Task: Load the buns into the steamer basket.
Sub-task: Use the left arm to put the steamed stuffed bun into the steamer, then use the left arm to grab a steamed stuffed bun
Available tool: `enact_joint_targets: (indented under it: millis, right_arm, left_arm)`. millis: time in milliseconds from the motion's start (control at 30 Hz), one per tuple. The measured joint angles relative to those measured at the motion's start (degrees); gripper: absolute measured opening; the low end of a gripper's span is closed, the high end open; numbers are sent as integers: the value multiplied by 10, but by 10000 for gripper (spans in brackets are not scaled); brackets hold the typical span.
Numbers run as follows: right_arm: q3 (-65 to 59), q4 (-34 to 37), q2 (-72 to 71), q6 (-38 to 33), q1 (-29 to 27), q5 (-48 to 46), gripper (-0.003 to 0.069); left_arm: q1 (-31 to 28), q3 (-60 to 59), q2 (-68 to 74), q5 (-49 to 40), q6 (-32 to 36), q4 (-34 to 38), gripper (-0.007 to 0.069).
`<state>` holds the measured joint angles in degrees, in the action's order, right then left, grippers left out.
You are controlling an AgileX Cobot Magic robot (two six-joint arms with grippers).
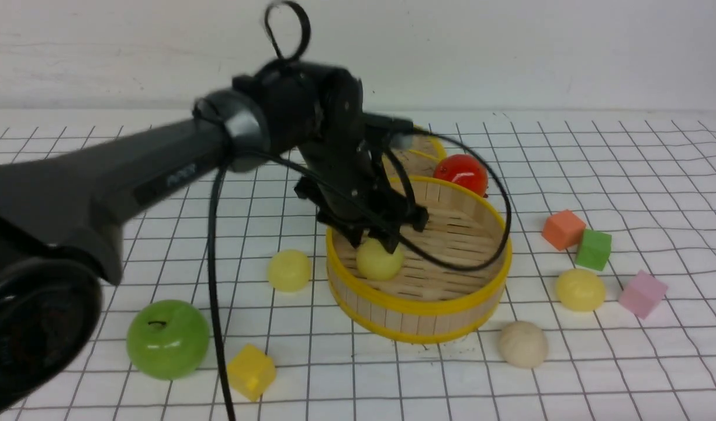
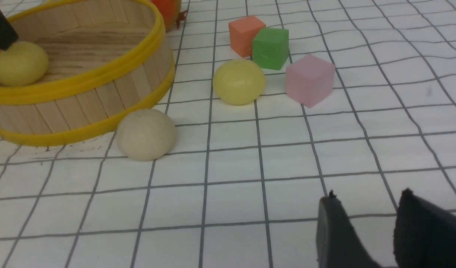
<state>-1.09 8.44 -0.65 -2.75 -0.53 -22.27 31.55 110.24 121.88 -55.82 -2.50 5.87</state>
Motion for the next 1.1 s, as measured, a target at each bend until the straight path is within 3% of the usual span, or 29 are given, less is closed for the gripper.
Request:
enact_joint_targets:
  millis: [100, 233, 433, 767, 1100]
  right_arm:
    - [0, 0, 0, 0, 0, 0, 240]
    - [0, 0, 0, 0, 0, 0, 241]
    - [0, 0, 0, 0, 0, 0, 241]
    - [0, 0, 0, 0, 0, 0, 241]
    - [0, 0, 0, 0, 0, 0, 241]
  left_arm:
    - [-5, 9, -72, -50, -15, -40, 433]
    - [-33, -11, -99, -93, -25, -63, 382]
    - [-94, -52, -30, -70, -29, -59, 279]
    - [-106, -54, 6, -18, -5, -44, 271]
    - [-106, -54, 28, -20, -4, -35, 271]
